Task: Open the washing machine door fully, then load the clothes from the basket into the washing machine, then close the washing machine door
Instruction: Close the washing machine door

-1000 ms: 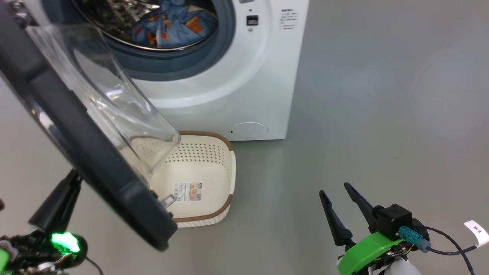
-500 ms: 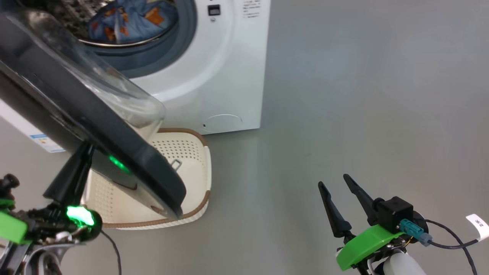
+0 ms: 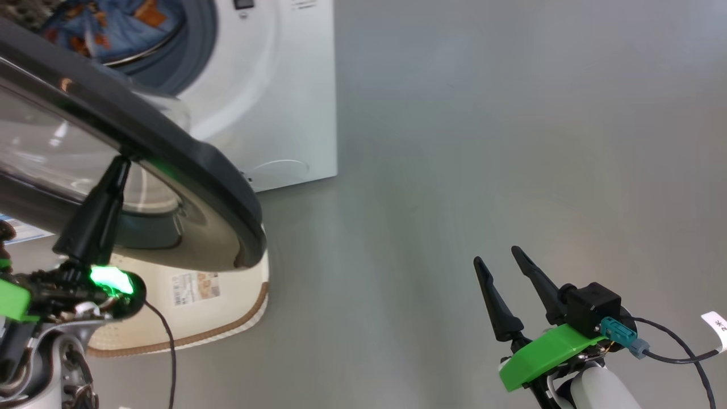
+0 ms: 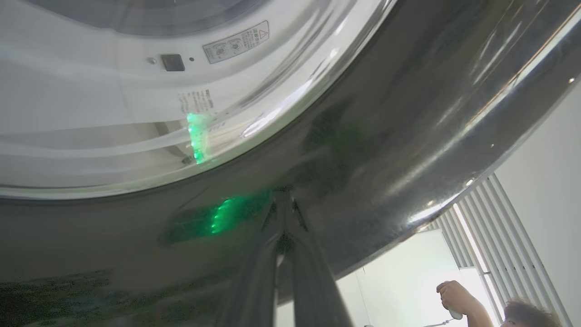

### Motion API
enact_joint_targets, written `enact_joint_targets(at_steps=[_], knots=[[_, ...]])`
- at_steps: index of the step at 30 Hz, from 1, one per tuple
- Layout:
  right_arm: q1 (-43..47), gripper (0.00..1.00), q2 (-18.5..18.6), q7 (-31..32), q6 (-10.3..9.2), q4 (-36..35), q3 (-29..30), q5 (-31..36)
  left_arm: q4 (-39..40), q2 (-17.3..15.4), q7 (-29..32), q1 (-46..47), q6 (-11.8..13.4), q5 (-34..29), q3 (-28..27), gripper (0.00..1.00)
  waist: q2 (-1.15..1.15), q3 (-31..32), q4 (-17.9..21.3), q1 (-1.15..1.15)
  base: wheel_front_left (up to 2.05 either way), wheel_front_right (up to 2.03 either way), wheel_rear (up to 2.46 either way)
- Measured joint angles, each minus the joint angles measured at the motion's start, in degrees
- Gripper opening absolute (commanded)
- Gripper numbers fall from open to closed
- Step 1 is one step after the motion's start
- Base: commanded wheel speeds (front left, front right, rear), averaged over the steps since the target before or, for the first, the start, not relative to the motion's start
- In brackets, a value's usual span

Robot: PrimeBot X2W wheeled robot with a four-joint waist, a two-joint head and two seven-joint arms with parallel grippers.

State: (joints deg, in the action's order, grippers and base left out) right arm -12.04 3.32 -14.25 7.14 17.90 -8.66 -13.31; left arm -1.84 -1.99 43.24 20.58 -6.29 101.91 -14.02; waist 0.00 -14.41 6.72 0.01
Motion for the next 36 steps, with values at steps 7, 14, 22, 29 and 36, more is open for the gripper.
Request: enact_joint_targets(at_steps=[7,14,22,29,36], knots=[[-0.13,1.00,-0.02,0.00,0.00,-0.46,-0.09,-0.12,-1.40,-0.25,-1.02,2.84,-0.04,-0.43,-1.12,0.00,0.00,-1.03,2.84,0.00,0.00,0.00,0.00],[-0.27,1.00,-0.03,0.00,0.00,-0.76,0.03,-0.46,-3.10,-0.36,-1.48,5.09,-0.56,-0.59,-2.14,0.00,0.00,-1.99,5.18,0.00,0.00,0.00,0.00],[-0.26,1.00,-0.05,0.00,0.00,-0.81,0.19,-0.46,-3.86,0.07,-2.83,5.41,-0.57,-2.01,-2.29,0.00,0.00,-0.88,4.01,-0.01,0.00,0.00,0.00],[-0.21,1.00,-0.07,0.00,0.00,0.21,-0.11,-0.48,-3.27,0.25,-5.10,0.34,-0.59,-2.54,-2.49,0.00,0.00,1.93,1.90,-0.01,0.00,0.00,0.00],[0.53,1.00,-0.04,0.00,0.00,1.48,-0.47,-0.99,-0.75,0.31,-9.23,-6.92,-0.59,-1.99,-1.83,0.00,0.00,5.89,-0.67,-0.01,0.00,0.00,0.00]])
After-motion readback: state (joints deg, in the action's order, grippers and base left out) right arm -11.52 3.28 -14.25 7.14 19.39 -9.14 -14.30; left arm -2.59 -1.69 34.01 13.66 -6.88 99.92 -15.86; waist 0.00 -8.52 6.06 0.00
